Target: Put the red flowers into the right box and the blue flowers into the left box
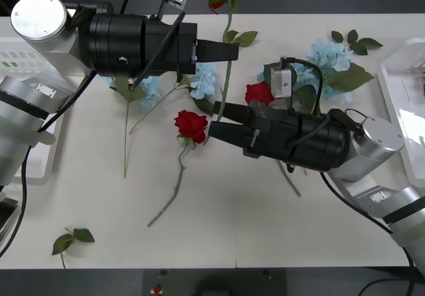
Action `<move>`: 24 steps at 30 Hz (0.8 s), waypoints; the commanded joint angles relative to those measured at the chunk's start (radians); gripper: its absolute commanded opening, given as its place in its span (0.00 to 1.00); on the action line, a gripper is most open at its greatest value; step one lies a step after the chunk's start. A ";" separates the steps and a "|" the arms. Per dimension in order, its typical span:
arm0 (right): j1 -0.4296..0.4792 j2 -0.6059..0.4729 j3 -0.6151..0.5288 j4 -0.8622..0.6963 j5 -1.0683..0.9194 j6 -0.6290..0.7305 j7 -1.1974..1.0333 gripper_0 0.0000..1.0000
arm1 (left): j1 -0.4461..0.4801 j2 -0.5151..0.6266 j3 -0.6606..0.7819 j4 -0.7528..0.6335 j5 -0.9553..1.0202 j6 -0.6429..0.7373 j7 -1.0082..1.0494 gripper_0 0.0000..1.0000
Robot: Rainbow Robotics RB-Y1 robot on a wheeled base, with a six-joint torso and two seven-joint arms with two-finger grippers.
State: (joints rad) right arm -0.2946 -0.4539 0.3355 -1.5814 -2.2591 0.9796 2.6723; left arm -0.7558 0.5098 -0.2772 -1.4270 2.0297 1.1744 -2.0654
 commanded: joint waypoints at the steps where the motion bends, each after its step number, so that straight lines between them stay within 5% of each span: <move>1: -0.006 0.055 -0.043 -0.034 0.036 -0.016 0.033 1.00 | -0.033 0.007 0.010 -0.020 0.004 -0.007 0.016 0.00; 15: -0.006 0.130 -0.023 -0.034 0.072 -0.052 0.033 1.00 | -0.033 0.007 0.010 -0.020 0.004 -0.007 0.016 0.00; 18: -0.006 0.143 -0.021 -0.035 0.092 -0.061 0.033 0.77 | -0.033 0.007 0.010 -0.020 0.004 -0.007 0.016 0.00; 22: -0.006 0.161 -0.015 -0.034 0.110 -0.087 0.033 0.31 | -0.033 0.007 0.010 -0.020 0.004 -0.007 0.016 0.00; 24: -0.006 0.166 -0.013 -0.034 0.110 -0.094 0.033 0.20 | -0.033 0.007 0.010 -0.020 0.004 -0.007 0.016 0.00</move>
State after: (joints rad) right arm -0.2946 -0.3211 0.3249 -1.5814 -2.1441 0.8893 2.6724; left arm -0.7558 0.5098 -0.2772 -1.4270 2.0297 1.1744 -2.0654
